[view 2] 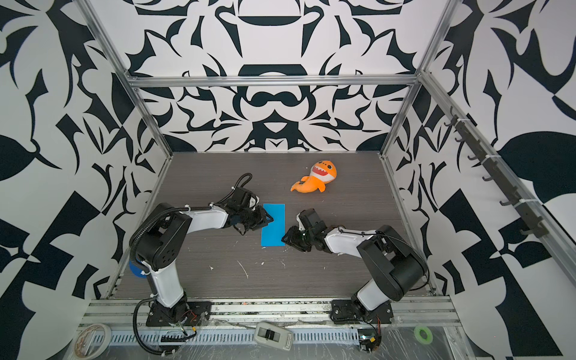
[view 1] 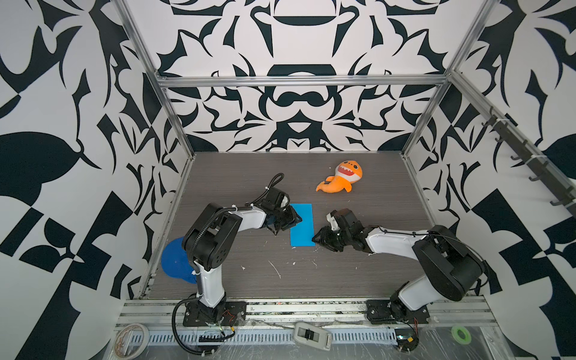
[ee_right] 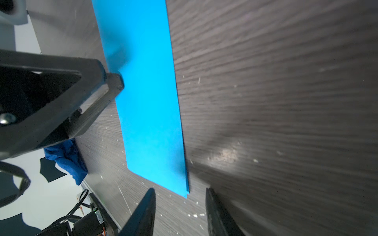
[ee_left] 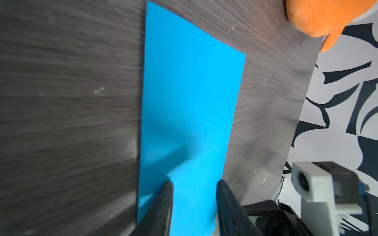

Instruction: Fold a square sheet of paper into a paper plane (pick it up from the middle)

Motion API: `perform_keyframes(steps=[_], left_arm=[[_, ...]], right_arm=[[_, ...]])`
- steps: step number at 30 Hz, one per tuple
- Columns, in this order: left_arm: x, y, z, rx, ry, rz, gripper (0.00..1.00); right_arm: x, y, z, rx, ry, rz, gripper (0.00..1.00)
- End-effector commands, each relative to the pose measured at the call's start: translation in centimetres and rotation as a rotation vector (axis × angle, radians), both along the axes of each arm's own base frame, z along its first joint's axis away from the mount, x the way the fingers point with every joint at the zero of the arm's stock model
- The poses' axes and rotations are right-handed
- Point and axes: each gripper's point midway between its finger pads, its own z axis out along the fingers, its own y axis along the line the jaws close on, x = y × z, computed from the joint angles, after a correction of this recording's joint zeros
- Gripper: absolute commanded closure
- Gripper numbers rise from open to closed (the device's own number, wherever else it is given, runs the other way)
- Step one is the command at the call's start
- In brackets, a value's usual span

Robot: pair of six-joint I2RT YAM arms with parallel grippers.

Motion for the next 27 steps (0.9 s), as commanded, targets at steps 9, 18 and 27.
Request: perform_keyframes(steps=[9, 18, 27], left_arm=[[-0.5, 1.2, -2.5, 0.068, 0.060, 0.046, 0.61], [-0.7, 1.4, -2.8, 0.076, 0.072, 0.053, 0.61], [-0.7, 1.4, -3.1, 0.077, 0.081, 0.056, 0.61]], right_arm=[[0.0, 0.9, 0.1, 0.087, 0.031, -0.026, 0.57], [0.1, 1.7, 0.4, 0.149, 0.039, -0.030, 0.62], [0.3, 1.5, 1.0, 0.171, 0.013, -0.056, 0.65]])
